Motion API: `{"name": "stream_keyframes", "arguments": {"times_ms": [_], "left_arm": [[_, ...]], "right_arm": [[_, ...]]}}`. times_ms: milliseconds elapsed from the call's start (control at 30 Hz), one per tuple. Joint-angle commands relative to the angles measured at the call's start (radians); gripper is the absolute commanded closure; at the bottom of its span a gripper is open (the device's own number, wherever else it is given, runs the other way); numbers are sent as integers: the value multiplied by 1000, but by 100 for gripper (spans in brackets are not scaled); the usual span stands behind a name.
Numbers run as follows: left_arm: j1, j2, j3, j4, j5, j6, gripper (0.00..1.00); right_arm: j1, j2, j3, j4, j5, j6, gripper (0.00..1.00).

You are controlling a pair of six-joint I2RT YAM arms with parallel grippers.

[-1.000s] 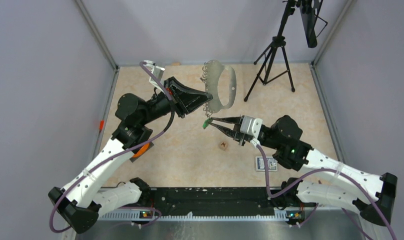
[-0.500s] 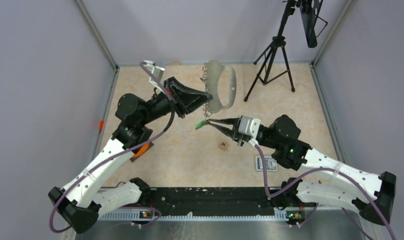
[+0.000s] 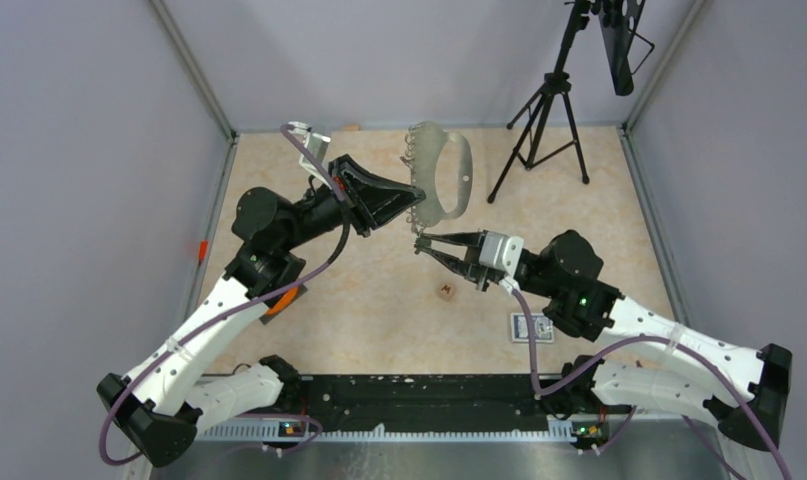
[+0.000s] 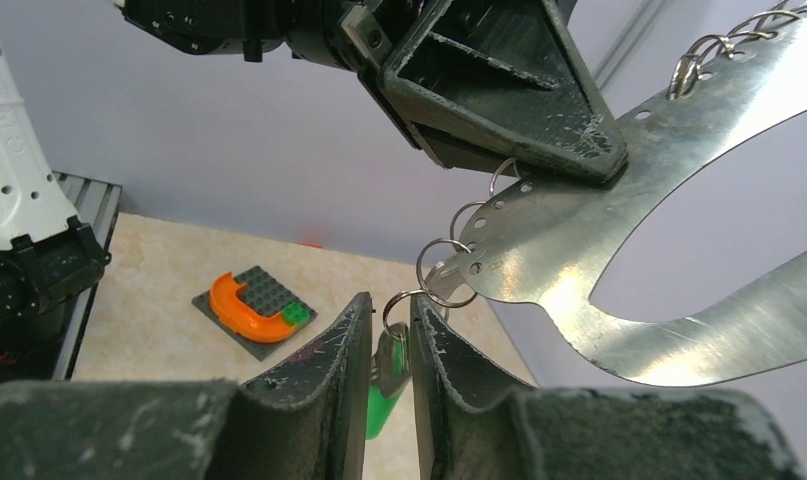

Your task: Remove the keys from the keyring

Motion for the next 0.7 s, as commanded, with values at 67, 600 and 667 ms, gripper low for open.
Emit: {"name": "stream_keyframes", "arguments": {"times_ms": [67,600,667], "left_arm": [[-4,-15,7,81,7,-6,100],[-3,-9,8,90,10,-14,100],[-3,-10,8,91,11,-13,100]], "right_arm": [[-2,-28,1,73,20,16,78],[-2,-8,-5,79,3,18,79],[-2,-5,-6,79,-3,22,79]]}}
